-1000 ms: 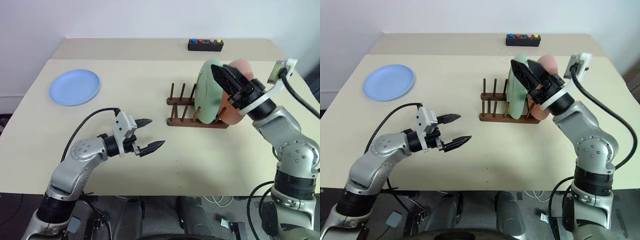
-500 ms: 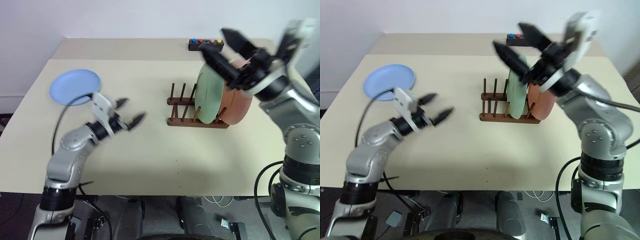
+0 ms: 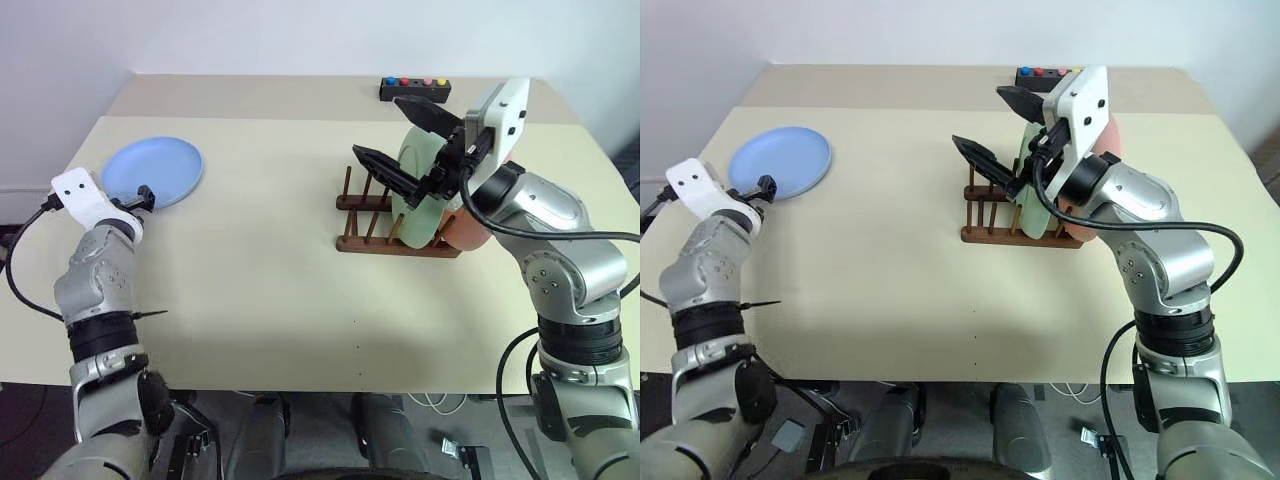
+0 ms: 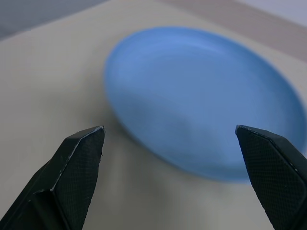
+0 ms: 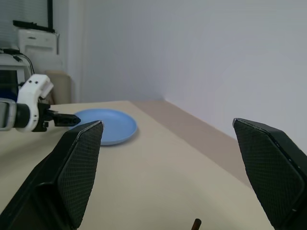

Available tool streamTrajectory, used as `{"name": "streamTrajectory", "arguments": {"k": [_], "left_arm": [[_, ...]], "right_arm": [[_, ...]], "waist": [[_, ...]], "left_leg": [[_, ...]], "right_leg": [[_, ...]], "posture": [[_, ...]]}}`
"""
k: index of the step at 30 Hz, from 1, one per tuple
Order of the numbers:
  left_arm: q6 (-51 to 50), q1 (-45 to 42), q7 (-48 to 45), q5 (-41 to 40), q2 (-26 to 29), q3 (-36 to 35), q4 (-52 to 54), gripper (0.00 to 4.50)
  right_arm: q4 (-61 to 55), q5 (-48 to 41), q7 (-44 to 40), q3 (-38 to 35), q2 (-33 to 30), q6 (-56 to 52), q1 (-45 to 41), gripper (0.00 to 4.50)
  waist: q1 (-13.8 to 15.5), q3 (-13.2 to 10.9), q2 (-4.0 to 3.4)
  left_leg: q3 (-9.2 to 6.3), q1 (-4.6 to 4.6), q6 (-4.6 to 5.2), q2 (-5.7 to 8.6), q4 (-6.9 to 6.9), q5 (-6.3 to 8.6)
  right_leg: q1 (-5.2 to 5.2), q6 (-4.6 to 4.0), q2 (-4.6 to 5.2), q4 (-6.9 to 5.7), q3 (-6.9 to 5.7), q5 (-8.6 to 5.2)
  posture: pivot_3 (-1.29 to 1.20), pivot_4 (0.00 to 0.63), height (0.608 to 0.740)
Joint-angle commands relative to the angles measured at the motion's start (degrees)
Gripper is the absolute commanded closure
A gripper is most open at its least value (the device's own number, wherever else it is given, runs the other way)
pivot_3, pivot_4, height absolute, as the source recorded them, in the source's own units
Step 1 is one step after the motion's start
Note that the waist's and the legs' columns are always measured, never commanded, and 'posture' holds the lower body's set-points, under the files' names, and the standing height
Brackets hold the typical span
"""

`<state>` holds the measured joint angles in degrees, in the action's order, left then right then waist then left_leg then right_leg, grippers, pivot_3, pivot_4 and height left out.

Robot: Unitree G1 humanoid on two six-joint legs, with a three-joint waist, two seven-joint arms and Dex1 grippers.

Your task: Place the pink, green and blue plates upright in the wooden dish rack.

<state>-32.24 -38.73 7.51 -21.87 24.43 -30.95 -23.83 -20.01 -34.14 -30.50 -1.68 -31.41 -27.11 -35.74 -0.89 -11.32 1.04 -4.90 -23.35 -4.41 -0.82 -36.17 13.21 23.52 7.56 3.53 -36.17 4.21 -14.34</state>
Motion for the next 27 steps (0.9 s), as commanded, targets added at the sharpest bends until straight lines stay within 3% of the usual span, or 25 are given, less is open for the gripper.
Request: {"name": "streamTrajectory", "arguments": {"k": [1,8,13,17,25,27], "left_arm": [[1.46,-4.72,0.59,0.18,2.09,-1.16,-7.80,0.00],[6.35,-12.50,3.64,-0.68,4.38,-3.81,-23.71,0.00],[10.19,-14.64,3.89,-1.88,4.74,-5.22,-27.48,2.26],[11.06,-14.90,4.08,-2.06,4.98,-5.19,-28.33,4.42],[11.58,-12.75,0.45,-3.90,3.89,-4.44,-21.06,4.47],[12.45,-10.39,-2.21,-3.75,1.92,-1.79,-11.73,4.47]], "right_arm": [[-0.26,2.17,2.37,-1.55,0.95,0.34,-0.76,0.11],[-1.45,5.70,6.55,-1.43,1.85,-2.06,0.11,0.11],[-1.65,5.20,6.53,-2.34,1.40,-4.20,0.18,0.00],[-1.66,5.19,5.28,-2.43,1.10,-4.81,0.07,0.00],[-1.44,3.31,1.40,-2.28,0.88,-6.07,0.07,0.00],[-0.60,10.53,-0.16,1.50,-2.05,-1.39,0.41,0.00]], "waist": [[-0.08,0.00,0.00],[-0.15,0.00,0.00],[-0.16,0.00,0.00],[-0.14,0.00,0.00],[-0.23,0.00,0.00],[-0.22,0.00,-0.01]], "left_leg": [[0.01,0.00,0.00,0.00,0.02,0.00],[0.00,0.00,0.00,0.00,0.04,0.00],[0.00,0.00,-0.01,0.00,0.05,0.00],[0.01,0.00,-0.01,0.00,0.04,0.00],[0.00,0.01,-0.01,0.00,0.06,0.00],[0.01,0.00,-0.01,0.00,0.04,0.00]], "right_leg": [[0.00,0.00,0.00,0.00,0.00,0.00],[0.03,0.00,0.00,-0.02,-0.02,0.00],[0.03,0.00,0.01,-0.03,-0.01,0.00],[0.03,0.00,0.01,-0.03,-0.02,0.01],[0.03,0.00,0.01,-0.05,-0.01,0.01],[0.03,0.00,0.01,-0.06,-0.01,0.01]], "posture": [[0.00,0.150,0.730],[0.00,0.150,0.730],[0.00,0.150,0.730],[0.00,0.150,0.730],[0.00,0.150,0.730],[0.00,0.150,0.730]]}}
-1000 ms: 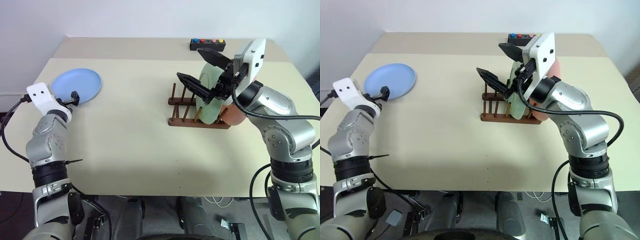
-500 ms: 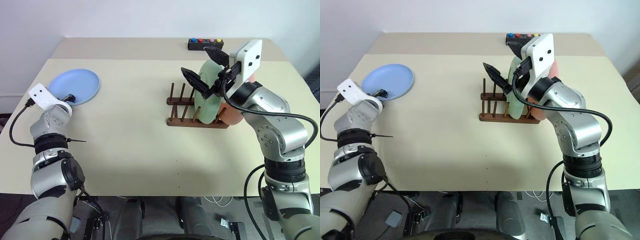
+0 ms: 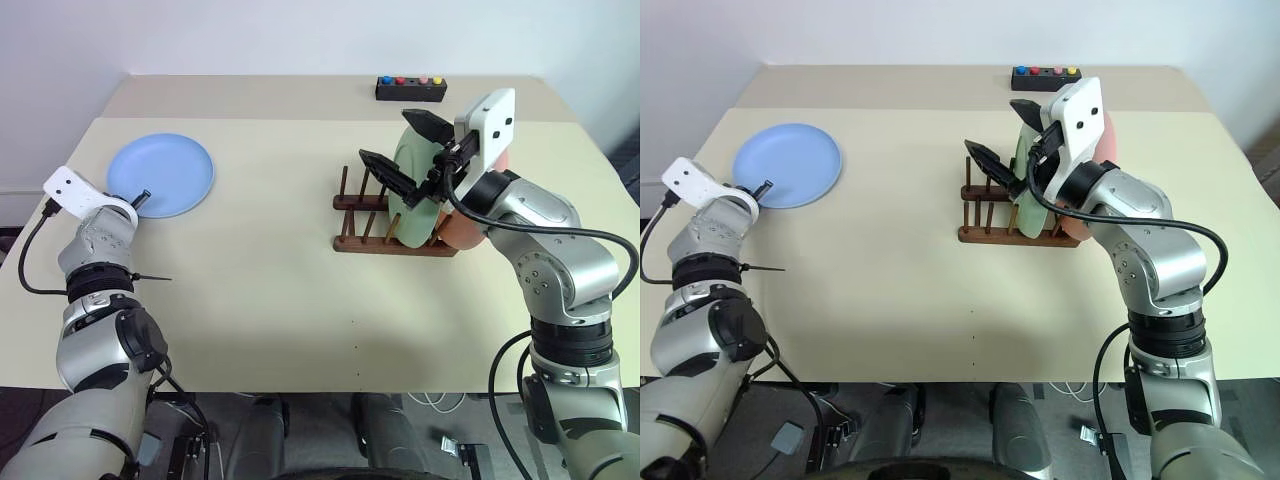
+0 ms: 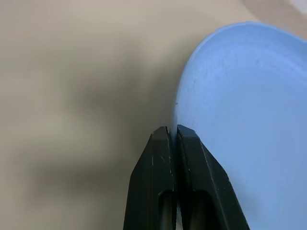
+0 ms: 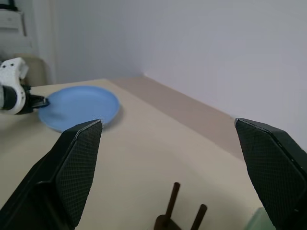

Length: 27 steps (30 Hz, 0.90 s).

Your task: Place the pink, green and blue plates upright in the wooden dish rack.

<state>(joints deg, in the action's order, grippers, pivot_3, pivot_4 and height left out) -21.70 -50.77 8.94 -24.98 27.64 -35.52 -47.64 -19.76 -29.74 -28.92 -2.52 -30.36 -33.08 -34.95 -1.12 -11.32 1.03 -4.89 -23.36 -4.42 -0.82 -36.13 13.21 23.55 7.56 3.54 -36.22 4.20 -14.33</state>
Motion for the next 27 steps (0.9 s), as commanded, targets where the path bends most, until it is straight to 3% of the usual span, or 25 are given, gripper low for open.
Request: {"name": "streamTrajectory", "arguments": {"k": [1,5,10,15,27], "left_arm": [[2.05,3.29,-4.05,-0.22,-2.60,4.72,18.86,4.47],[0.73,7.04,-4.82,3.12,-6.38,14.82,42.49,4.47],[-4.64,5.84,-3.90,7.09,-8.08,23.80,53.00,4.47],[-11.72,3.62,-2.91,11.25,-11.76,32.52,59.86,4.47],[-20.01,1.25,-4.06,12.45,-18.43,36.21,66.59,4.47]], "right_arm": [[-0.66,9.42,-2.71,4.41,-4.42,6.93,-0.21,0.00],[0.63,20.45,-5.53,10.97,-7.21,17.82,-0.96,0.00],[3.46,27.50,-5.75,14.34,-5.78,25.20,-2.56,0.00],[6.89,36.89,-4.70,18.41,-4.18,33.32,-4.97,0.00],[10.78,45.36,-5.17,19.54,-2.19,39.68,-5.03,0.00]], "waist": [[0.21,0.00,0.03],[0.55,-0.04,0.10],[-0.05,-0.02,0.08],[0.00,-0.02,0.09],[0.04,-0.02,0.09]], "left_leg": [[0.02,-0.01,-0.01,0.01,0.00,0.00],[0.00,-0.08,-0.04,0.01,-0.01,-0.02],[0.04,0.03,-0.06,0.03,-0.01,-0.03],[0.03,0.01,-0.07,0.02,-0.02,-0.03],[0.02,0.01,-0.07,0.03,-0.01,-0.03]], "right_leg": [[0.01,0.00,0.03,0.01,0.01,0.00],[0.02,0.01,0.03,0.06,-0.01,0.01],[-0.03,0.05,0.03,0.07,0.05,0.04],[-0.02,0.04,0.00,0.08,0.04,0.05],[-0.02,0.04,0.00,0.09,0.04,0.05]], "posture": [[0.00,0.150,0.730],[0.00,0.150,0.730],[0.00,0.150,0.730],[0.00,0.150,0.730],[0.00,0.150,0.730]]}}
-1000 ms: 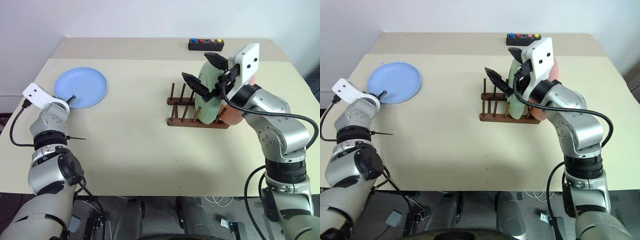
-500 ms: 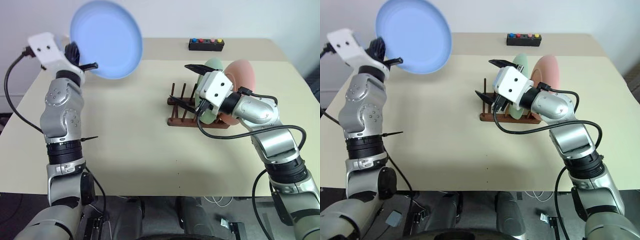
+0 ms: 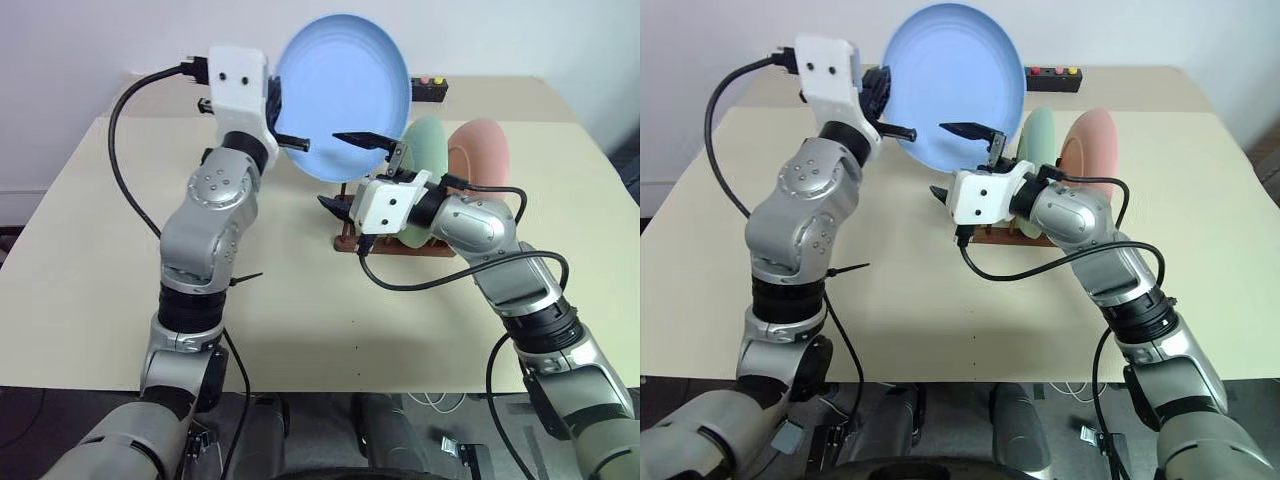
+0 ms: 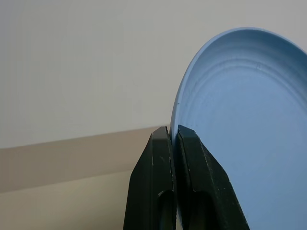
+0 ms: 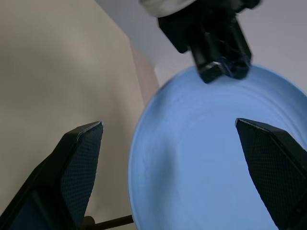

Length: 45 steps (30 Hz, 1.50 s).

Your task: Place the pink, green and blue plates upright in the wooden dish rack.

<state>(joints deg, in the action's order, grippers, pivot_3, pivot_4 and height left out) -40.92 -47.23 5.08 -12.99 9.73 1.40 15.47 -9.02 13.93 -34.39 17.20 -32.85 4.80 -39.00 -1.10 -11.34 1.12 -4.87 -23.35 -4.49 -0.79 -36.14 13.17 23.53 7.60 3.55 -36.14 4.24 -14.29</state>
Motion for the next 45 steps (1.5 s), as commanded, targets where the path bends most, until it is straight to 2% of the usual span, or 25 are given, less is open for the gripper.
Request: {"name": "streamTrajectory", "arguments": {"k": [1,10,13,20,28,32,38,42,45], "left_arm": [[-1.21,-2.57,-0.29,0.42,-0.67,-0.88,3.78,4.47],[-4.63,-3.98,-0.51,0.27,-1.15,-2.64,5.92,4.47],[-5.14,-3.98,-0.64,0.53,-1.24,-2.87,6.30,4.50],[-6.13,-4.12,-0.60,0.58,-1.58,-3.60,7.24,4.50],[-6.07,-3.81,-0.31,0.23,-2.42,-4.82,7.56,4.50],[-3.00,-4.14,-1.19,-2.49,-4.42,-8.09,7.81,3.15],[2.98,-6.90,0.72,-7.97,-8.07,-16.33,7.85,0.13],[6.98,-8.40,3.97,-8.03,-6.76,-21.04,6.76,0.05],[9.59,-7.50,3.07,-6.74,-2.74,-22.43,5.62,0.05]], "right_arm": [[0.46,2.44,0.35,-0.07,0.32,2.12,-0.95,0.00],[4.55,8.69,1.88,-0.28,0.42,3.14,-1.20,0.00],[5.29,9.59,2.15,-0.34,0.64,3.47,-1.40,0.87],[6.67,11.98,3.23,-0.50,0.70,4.52,-1.77,4.44],[6.78,12.62,3.88,-0.41,1.32,5.63,-1.92,4.44],[6.88,12.61,4.20,-0.41,1.64,6.25,-2.17,4.50],[7.06,12.82,4.71,-0.84,1.93,7.26,-2.48,4.50],[7.17,12.86,5.13,-0.92,2.11,7.92,-2.73,4.50],[6.84,12.08,5.46,-1.50,2.76,8.03,-3.05,4.50]], "waist": [[0.06,0.00,0.00],[0.08,0.00,0.00],[0.08,0.00,0.00],[0.07,0.00,0.00],[0.08,0.00,0.00],[0.08,0.00,0.00],[0.10,0.00,0.00],[0.04,0.00,0.00],[-0.06,0.00,0.00]], "left_leg": [[0.00,0.00,0.00,0.00,0.00,0.00],[0.00,0.00,0.00,0.00,-0.01,0.00],[0.00,0.00,-0.01,0.00,-0.01,0.00],[0.00,0.00,-0.01,0.00,-0.02,0.00],[0.00,0.00,-0.02,0.00,-0.02,-0.01],[0.00,0.00,-0.02,0.01,-0.02,-0.01],[0.00,0.00,-0.02,0.00,-0.02,-0.01],[0.00,0.00,-0.02,0.00,-0.03,-0.01],[0.00,0.01,-0.02,0.00,-0.01,-0.01]], "right_leg": [[0.00,0.00,0.00,0.00,0.00,0.00],[-0.01,0.00,0.01,0.00,0.00,0.00],[-0.01,0.00,0.01,0.00,0.00,0.00],[-0.01,0.00,0.01,0.00,0.00,0.00],[-0.01,0.00,0.01,-0.01,0.00,0.00],[-0.01,0.00,0.02,0.00,0.00,0.00],[-0.01,-0.01,0.01,0.00,0.00,0.00],[-0.01,0.00,0.01,0.00,0.00,0.01],[0.00,0.00,0.00,0.00,0.00,0.01]], "posture": [[0.00,0.150,0.730],[0.00,0.150,0.730],[0.00,0.150,0.730],[0.00,0.150,0.730],[0.00,0.150,0.730],[0.00,0.150,0.730],[0.00,0.150,0.730],[0.00,0.150,0.730],[0.00,0.150,0.730]]}}
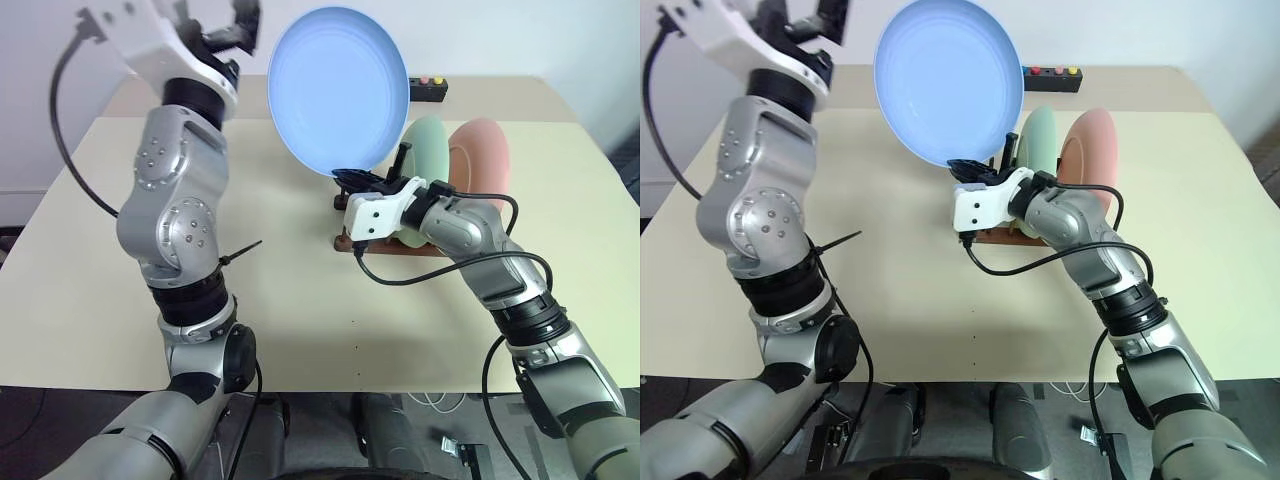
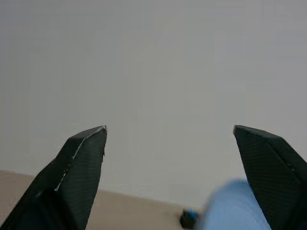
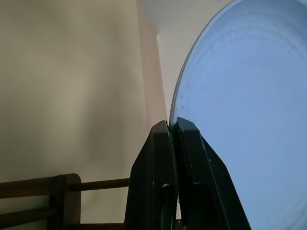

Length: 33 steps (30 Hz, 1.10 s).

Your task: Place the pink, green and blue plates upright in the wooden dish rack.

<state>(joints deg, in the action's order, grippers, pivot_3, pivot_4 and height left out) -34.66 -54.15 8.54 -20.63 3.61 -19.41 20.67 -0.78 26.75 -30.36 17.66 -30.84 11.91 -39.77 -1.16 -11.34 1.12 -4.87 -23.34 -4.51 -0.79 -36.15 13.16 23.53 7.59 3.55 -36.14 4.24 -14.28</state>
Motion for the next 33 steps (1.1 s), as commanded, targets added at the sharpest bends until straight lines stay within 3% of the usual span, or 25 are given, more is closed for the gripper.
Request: {"name": "streamTrajectory", "arguments": {"k": [1,3,8,12,16,20,33], "left_arm": [[3.64,1.18,-1.65,2.56,6.85,-2.06,-0.94,0.05],[5.67,6.12,-4.79,6.48,14.00,-2.14,-4.12,0.05],[6.10,16.04,-11.15,6.55,21.49,-2.04,-8.78,0.05],[10.56,29.25,-23.21,7.81,25.08,6.08,-7.66,0.05],[13.84,35.18,-30.08,4.93,24.16,9.40,-4.80,0.05],[14.72,40.80,-37.88,1.13,23.27,13.23,-1.01,0.05],[12.56,44.44,-47.10,-3.49,24.93,17.05,1.82,0.05]], "right_arm": [[-1.88,-2.46,1.38,-2.59,1.61,0.68,-2.51,4.50],[-3.72,-8.01,0.99,-4.67,4.55,-1.36,-3.08,4.50],[-8.71,-20.09,-1.84,-8.51,9.92,-8.93,-3.21,4.50],[-18.89,-43.57,-4.74,-13.79,15.87,-26.14,-0.53,4.50],[-24.70,-55.82,-4.10,-16.88,16.51,-37.29,1.51,4.50],[-26.84,-67.84,1.67,-21.74,18.40,-46.86,4.66,4.50],[-27.59,-85.53,12.70,-28.58,17.75,-56.28,8.54,4.50]], "waist": [[-0.09,0.00,0.00],[-0.64,0.02,-0.04],[-1.10,0.02,-0.04],[-1.16,0.04,-0.01],[-0.91,0.04,0.00],[-1.09,0.08,-0.07],[-1.29,0.07,-0.08]], "left_leg": [[0.00,0.00,0.00,0.00,0.00,0.00],[0.01,0.04,0.00,0.00,0.03,0.00],[-0.02,0.04,0.00,0.00,0.02,0.00],[-0.06,0.01,0.00,0.00,0.05,0.00],[-0.10,0.00,0.01,-0.01,0.00,0.00],[-0.09,0.06,0.01,-0.06,0.04,0.01],[-0.06,0.06,0.03,-0.06,0.04,0.01]], "right_leg": [[0.00,0.00,0.00,-0.01,0.00,0.00],[0.00,0.00,-0.01,-0.02,0.02,0.00],[-0.02,-0.01,0.01,-0.10,0.00,0.00],[-0.01,-0.02,0.03,-0.11,-0.03,0.00],[-0.04,-0.05,0.03,-0.11,-0.05,0.01],[-0.05,-0.13,0.00,-0.12,-0.05,0.05],[-0.03,-0.13,-0.03,-0.12,-0.04,0.04]], "posture": [[0.00,0.150,0.730],[0.00,0.150,0.730],[0.00,0.150,0.730],[0.00,0.150,0.730],[0.00,0.150,0.730],[0.00,0.150,0.730],[0.00,0.150,0.730]]}}
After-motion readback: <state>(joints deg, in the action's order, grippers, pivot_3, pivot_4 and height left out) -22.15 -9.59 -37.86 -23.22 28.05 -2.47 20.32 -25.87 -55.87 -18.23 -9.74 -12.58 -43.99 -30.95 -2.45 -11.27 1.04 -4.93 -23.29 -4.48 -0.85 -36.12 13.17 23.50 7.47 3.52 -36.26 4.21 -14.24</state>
